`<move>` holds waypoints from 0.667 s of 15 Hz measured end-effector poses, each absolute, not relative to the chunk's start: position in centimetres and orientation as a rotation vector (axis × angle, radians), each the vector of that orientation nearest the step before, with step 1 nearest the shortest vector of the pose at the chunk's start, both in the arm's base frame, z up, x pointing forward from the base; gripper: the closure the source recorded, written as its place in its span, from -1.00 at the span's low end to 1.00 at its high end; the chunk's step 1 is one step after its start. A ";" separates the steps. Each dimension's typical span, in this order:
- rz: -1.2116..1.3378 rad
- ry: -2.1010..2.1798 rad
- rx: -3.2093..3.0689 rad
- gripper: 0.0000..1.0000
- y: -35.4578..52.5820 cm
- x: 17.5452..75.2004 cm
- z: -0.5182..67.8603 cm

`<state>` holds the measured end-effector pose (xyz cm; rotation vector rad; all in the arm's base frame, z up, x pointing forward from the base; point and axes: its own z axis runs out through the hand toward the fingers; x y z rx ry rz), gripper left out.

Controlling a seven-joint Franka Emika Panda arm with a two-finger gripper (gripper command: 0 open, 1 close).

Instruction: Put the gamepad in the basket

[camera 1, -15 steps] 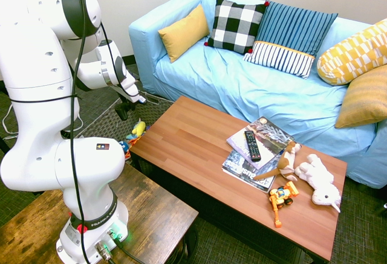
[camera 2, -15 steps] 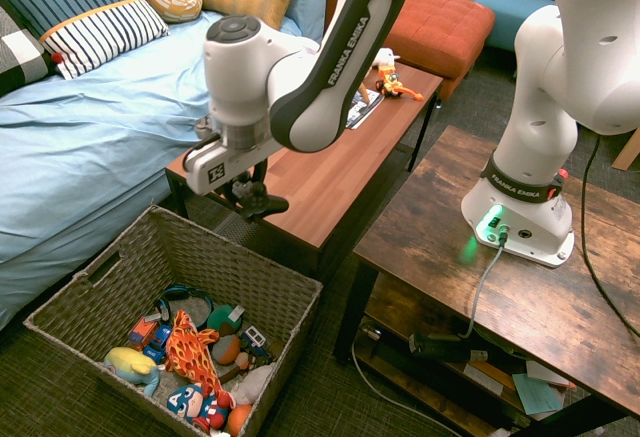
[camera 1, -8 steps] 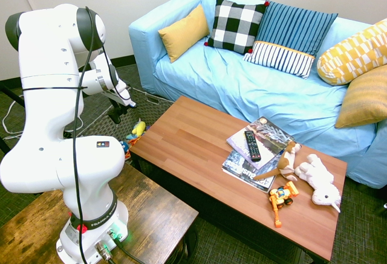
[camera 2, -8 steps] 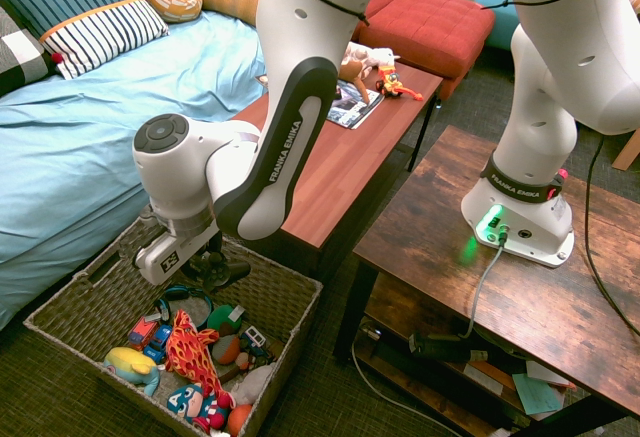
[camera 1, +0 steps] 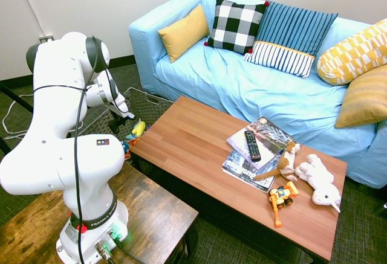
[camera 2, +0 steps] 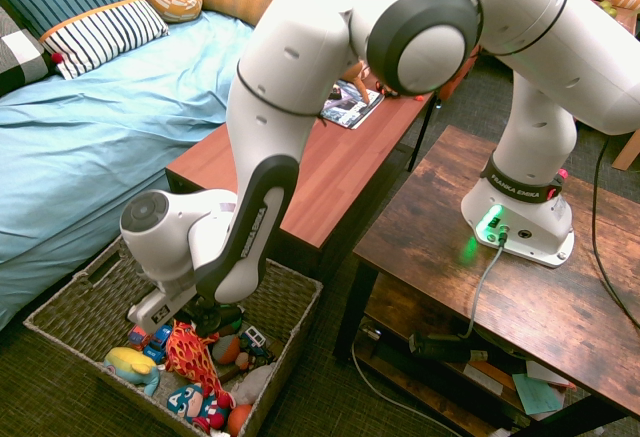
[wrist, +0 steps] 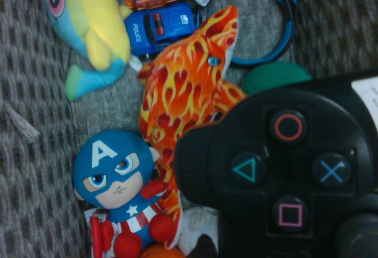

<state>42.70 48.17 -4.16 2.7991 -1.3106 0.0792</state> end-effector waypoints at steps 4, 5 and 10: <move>0.038 -1.303 2.801 -1.00 49.2 43.4 -9.9; 0.033 -1.299 2.798 -1.00 49.3 43.5 -10.5; 0.023 -1.309 2.790 -1.00 49.0 44.2 -11.6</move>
